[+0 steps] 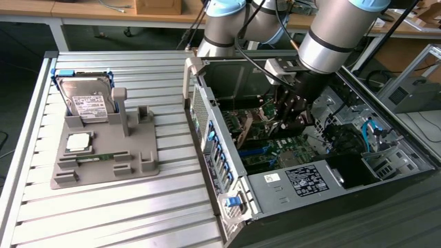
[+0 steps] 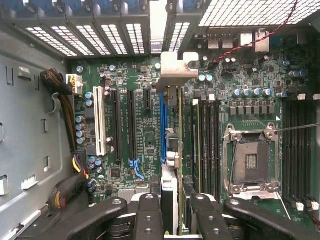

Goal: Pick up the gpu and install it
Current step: 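Insert the gpu into the slot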

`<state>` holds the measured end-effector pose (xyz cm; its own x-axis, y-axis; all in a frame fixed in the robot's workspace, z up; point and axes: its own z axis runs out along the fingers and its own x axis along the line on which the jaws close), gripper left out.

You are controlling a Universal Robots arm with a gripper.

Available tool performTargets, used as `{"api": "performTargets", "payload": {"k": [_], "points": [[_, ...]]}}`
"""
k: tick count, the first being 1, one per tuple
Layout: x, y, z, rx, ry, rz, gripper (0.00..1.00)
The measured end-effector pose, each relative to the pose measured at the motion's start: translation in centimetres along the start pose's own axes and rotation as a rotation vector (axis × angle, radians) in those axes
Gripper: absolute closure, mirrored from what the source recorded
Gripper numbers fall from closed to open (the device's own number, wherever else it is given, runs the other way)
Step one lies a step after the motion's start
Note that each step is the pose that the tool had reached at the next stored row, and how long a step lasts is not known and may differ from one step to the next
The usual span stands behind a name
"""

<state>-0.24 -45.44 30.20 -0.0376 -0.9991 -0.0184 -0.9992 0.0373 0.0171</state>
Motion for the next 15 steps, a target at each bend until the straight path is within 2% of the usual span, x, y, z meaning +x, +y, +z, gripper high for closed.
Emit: {"api": "performTargets", "payload": {"k": [15], "points": [[0.02,0.44,0.24,0.0000,0.0000,-0.001,0.73]]}}
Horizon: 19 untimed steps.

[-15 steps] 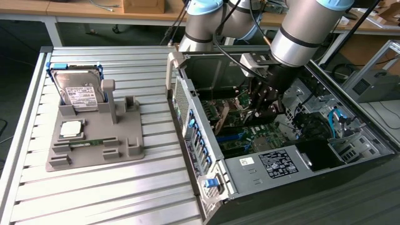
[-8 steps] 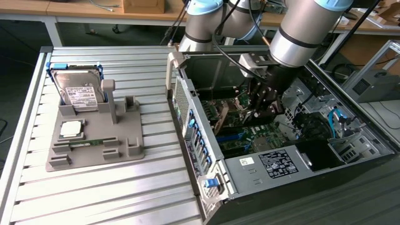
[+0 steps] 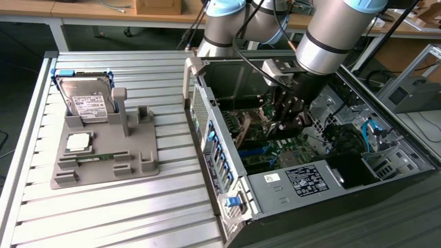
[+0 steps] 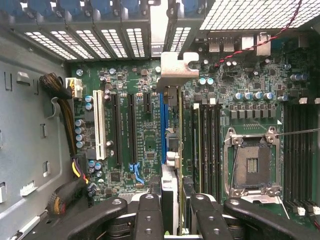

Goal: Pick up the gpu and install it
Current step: 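Insert the gpu into the slot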

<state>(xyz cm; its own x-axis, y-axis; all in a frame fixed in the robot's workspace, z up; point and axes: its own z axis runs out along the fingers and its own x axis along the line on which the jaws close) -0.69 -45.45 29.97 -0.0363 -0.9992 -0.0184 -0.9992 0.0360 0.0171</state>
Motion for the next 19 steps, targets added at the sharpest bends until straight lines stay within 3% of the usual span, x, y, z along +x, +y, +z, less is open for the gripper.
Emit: {"api": "performTargets", "payload": {"k": [19], "points": [[0.1,1.05,0.34,0.0000,0.0000,-0.001,0.73]]}}
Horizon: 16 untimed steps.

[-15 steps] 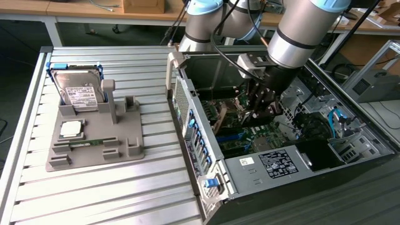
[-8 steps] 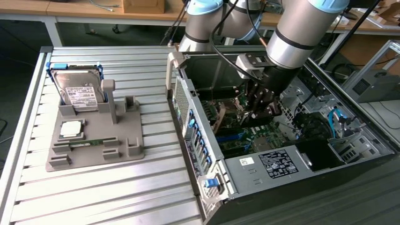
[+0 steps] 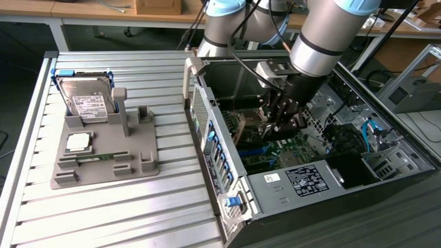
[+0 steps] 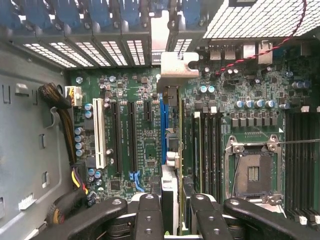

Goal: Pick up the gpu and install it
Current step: 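Insert the gpu into the slot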

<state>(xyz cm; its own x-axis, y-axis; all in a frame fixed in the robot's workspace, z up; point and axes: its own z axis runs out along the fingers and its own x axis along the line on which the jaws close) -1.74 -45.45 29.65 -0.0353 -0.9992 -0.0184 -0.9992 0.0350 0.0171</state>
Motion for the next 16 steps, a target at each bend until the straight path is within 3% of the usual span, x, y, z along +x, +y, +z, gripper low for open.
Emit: {"api": "performTargets", "payload": {"k": [16], "points": [[0.04,0.92,0.38,0.0000,0.0000,0.000,0.73]]}}
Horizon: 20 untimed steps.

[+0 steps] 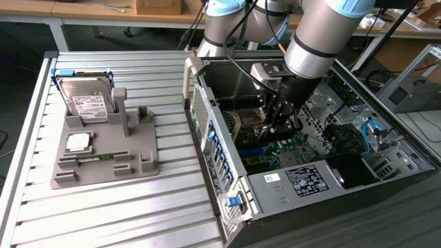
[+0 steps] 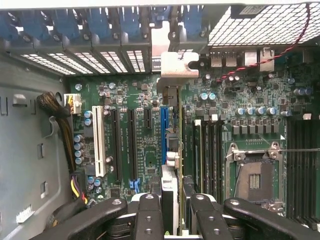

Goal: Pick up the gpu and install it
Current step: 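Insert the gpu into the slot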

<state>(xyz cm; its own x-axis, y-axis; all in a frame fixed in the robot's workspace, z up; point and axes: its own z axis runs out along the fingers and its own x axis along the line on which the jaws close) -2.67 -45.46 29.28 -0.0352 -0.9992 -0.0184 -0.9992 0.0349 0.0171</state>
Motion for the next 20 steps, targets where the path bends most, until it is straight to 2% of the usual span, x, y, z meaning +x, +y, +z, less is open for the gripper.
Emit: {"api": "performTargets", "payload": {"k": [5,8,13,17,20], "points": [[-0.10,0.27,0.13,0.0000,0.0001,0.000,0.73],[-0.18,0.71,0.23,0.0000,0.0001,-0.001,0.73],[0.22,0.88,0.34,-0.0001,0.0001,-0.005,0.73],[0.28,0.90,0.39,-0.0008,0.0009,-0.041,0.73],[0.29,0.97,0.44,-0.0008,0.0008,-0.047,0.73]]}}
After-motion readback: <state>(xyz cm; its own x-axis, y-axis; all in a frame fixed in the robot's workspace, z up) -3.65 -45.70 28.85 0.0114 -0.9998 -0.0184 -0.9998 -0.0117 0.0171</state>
